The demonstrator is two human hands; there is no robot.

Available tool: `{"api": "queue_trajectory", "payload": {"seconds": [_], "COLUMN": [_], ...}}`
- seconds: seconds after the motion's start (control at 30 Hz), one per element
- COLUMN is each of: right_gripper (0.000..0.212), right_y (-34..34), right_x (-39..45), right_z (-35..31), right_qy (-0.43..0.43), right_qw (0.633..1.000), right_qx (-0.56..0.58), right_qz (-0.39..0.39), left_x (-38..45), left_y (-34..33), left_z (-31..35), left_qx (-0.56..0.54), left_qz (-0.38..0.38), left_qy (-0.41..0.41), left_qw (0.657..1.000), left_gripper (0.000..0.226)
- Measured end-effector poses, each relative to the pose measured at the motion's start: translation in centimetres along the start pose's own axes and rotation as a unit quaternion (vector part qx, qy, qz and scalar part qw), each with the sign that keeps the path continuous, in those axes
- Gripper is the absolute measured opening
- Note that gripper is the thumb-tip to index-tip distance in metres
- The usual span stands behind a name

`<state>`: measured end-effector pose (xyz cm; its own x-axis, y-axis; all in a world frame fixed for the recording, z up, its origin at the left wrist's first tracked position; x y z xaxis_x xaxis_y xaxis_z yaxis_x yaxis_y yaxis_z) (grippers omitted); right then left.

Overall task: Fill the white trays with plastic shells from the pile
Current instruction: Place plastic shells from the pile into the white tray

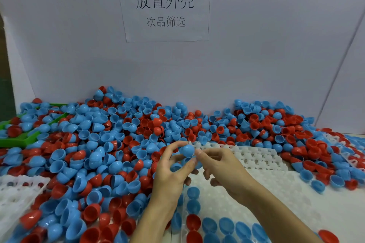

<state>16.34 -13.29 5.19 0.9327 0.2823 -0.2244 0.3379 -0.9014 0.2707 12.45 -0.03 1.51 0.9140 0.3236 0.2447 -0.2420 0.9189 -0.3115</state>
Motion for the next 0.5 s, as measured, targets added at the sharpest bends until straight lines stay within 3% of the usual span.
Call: {"api": "queue_trajectory", "payload": {"seconds": [0.13, 0.3, 0.43, 0.5], "right_gripper": [0.014, 0.014, 0.012, 0.008], "right_y": [0.5, 0.9, 1.8, 2.1], "right_x": [-0.2, -0.1, -0.1, -0.3], "right_z": [0.0, -0.1, -0.4, -0.7], "right_qy": [0.0, -0.025, -0.023, 0.014], "right_qw": [1.0, 0.997, 0.997, 0.996], "right_qx": [-0.01, -0.069, -0.064, -0.076], "right_qz": [-0.003, 0.002, 0.022, 0.034], "left_x": [0.0, -0.2, 0.1, 0.1], "left_y": [-0.2, -0.7, -0.3, -0.2], "left_z": [-0.3, -0.4, -0.8, -0.8], "left_qx": [0.04, 0.061, 0.01, -0.001], "left_qz": [-0.034, -0.042, 0.027, 0.026], "left_qy": [-0.006, -0.009, 0.037, 0.066], "left_qw": [0.999, 0.997, 0.999, 0.997], "left_gripper": [0.038, 0.047, 0.03, 0.014]}}
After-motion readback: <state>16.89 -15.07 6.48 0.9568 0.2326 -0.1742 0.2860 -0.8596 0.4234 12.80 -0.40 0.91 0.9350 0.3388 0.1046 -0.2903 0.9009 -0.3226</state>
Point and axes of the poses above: each hand's wrist, its own x-axis towards the middle knuckle, its own y-axis out of the back of the hand, z = x × y, the point moved 3 cm from there along x, towards the middle knuckle, and after that the axes turned 8 degrees about -y, right-handed, at the moved point
